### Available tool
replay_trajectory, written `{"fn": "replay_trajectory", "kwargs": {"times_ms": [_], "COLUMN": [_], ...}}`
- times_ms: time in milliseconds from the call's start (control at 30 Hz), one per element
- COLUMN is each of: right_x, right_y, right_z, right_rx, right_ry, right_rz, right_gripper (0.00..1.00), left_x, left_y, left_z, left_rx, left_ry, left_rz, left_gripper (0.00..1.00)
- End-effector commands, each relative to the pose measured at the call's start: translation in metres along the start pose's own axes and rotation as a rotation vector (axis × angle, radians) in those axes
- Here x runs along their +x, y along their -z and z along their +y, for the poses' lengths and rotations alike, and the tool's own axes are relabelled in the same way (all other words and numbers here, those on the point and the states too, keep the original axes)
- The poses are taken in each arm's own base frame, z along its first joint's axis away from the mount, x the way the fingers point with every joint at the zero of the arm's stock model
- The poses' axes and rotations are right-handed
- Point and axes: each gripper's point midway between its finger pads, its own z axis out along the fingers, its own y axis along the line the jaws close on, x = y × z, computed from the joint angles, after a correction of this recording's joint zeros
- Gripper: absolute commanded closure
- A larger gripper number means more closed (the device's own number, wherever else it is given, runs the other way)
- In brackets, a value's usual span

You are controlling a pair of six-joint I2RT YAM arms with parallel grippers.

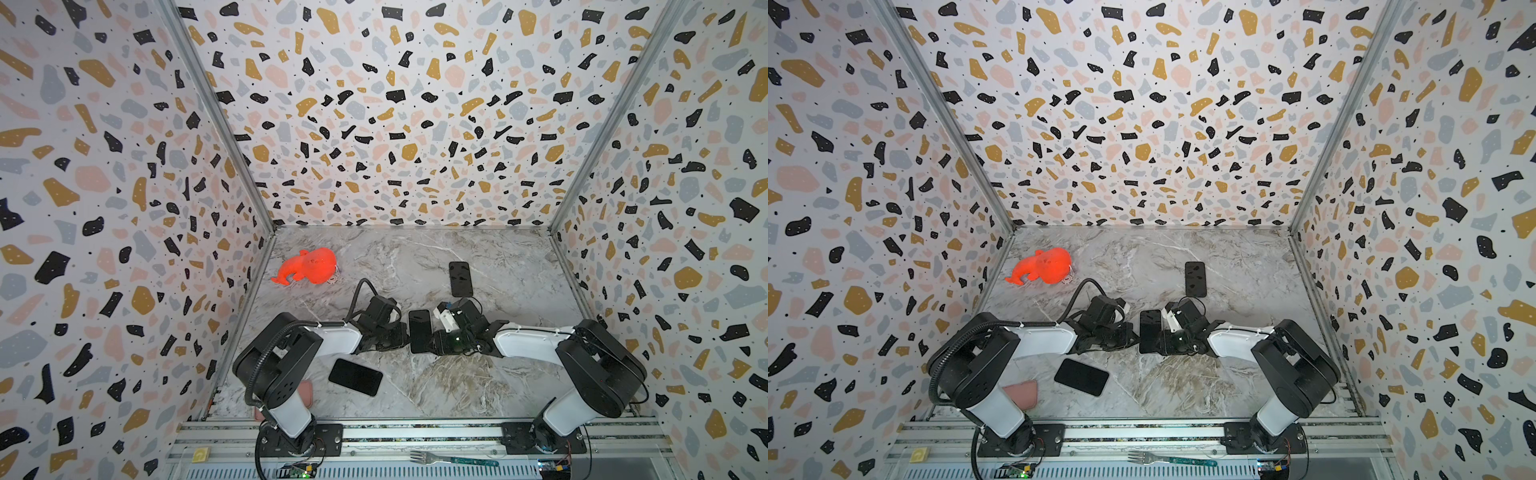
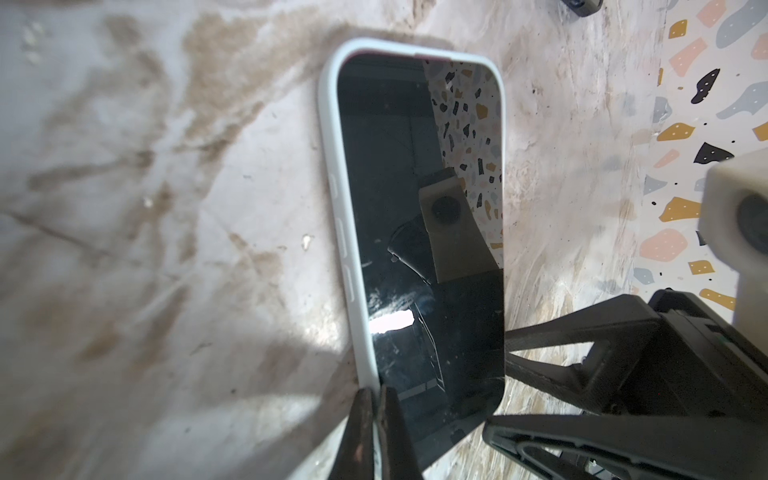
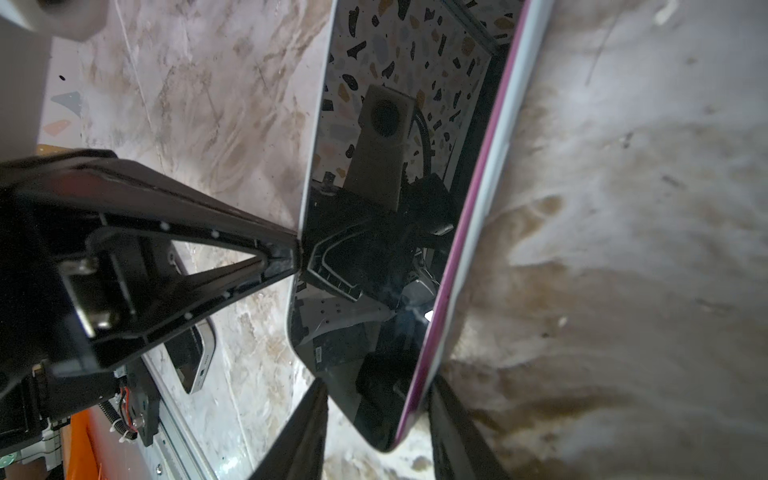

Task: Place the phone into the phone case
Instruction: 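Hold the cased phone with both grippers and press its edges into the case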

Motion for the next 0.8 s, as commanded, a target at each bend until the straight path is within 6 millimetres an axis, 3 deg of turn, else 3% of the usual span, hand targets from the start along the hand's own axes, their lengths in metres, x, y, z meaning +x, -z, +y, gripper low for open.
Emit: {"fn": "replay_trajectory", "kwargs": {"times_ms": [0,133,400,533,767], "right_x": [-0.004,-0.009,-0.018,-0.017,-0.015], "right_y": [-0.002,0.005,0.02,0.026,0.026], "right_z": [0.015,0.017,0.017,0.016,0.019], "right_rx": [-0.042,-0.028,0.021,0.027,0.027], "right_ry": [0.034,0.045,0.064,0.054,0.05], "right_rz": [-0.009,-0.027,-0.079,-0.096,-0.101], "right_gripper": [0.59,0.59,0.59,0.59,0.62], "left_x": [0.043,0.034,0.019,0.017,0.02], "left_y": [-0.012,-0.004,0.019,0.027,0.028], "left_z": [0.056,0.049,0.023,0.006,-0.001], "left_rx": [-0.194,-0.203,-0.147,-0.065,-0.009], "left_ry": [0.052,0.028,-0.005,0.007,0.02], "left_rz": [0.116,0.095,0.021,-0.016,-0.029], "left_gripper": [0.95,0.94,0.82,0.77,0.74]}}
